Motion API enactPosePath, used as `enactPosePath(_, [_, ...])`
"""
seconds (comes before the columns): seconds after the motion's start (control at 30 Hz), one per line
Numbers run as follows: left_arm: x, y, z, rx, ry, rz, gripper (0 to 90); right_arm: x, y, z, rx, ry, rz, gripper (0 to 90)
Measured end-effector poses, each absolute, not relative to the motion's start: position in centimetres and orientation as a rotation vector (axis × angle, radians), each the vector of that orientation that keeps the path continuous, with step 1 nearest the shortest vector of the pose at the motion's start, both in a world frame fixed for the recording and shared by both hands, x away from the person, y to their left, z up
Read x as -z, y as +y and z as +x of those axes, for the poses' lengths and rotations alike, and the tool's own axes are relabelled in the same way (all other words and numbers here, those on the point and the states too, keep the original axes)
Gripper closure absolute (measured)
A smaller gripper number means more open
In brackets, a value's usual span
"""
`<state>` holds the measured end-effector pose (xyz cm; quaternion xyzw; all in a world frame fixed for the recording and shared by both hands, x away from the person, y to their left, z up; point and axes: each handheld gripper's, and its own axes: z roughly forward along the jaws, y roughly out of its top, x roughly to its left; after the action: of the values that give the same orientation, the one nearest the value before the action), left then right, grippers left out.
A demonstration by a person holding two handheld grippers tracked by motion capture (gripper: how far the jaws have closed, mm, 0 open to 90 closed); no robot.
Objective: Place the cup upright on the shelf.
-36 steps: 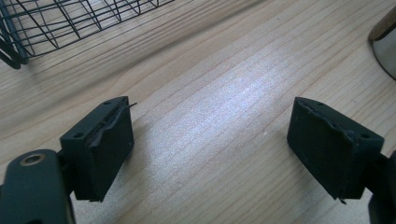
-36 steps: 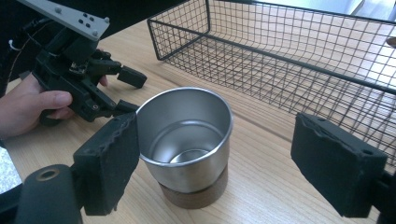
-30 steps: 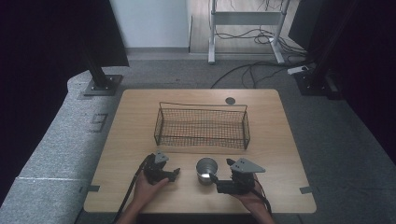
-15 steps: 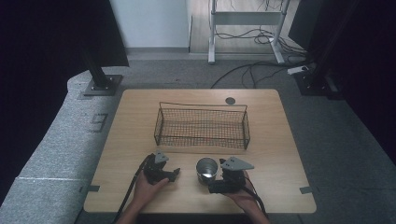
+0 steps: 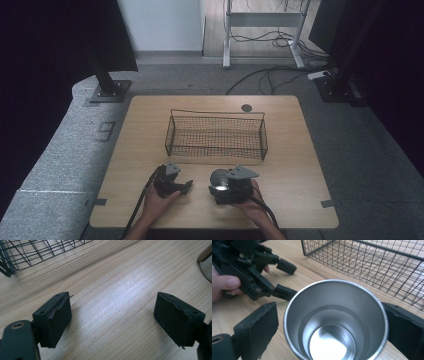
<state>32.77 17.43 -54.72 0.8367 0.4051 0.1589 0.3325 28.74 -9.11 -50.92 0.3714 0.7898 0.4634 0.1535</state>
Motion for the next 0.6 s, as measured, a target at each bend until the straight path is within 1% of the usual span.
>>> enactPosePath(0.03, [54.72,17.43,32.78,-0.415,1.058,2.186,14.5,51.25,-8.89,28.86,-1.32,2.267,1.07,6.0])
enactPosePath(0.07, [54.72,17.43,32.77,-0.415,1.059,2.186,14.5,51.25,-8.89,28.86,-1.32,2.267,1.07,6.0])
enactPosePath(0.1, [54.72,17.43,32.78,-0.415,1.058,2.186,14.6,51.39,-8.83,28.91,-1.314,2.265,1.071,7.9])
enactPosePath(0.13, [54.72,17.43,32.77,-0.415,1.058,2.186,14.6,51.63,-8.75,28.9,-1.303,2.259,1.067,12.5])
enactPosePath(0.17, [54.72,17.43,32.78,-0.415,1.058,2.186,14.6,51.7,-8.75,28.86,-1.296,2.258,1.059,13.0])
enactPosePath(0.6, [54.72,17.43,32.78,-0.415,1.058,2.186,14.6,51.6,-8.75,28.9,-1.28,2.271,1.058,13.9])
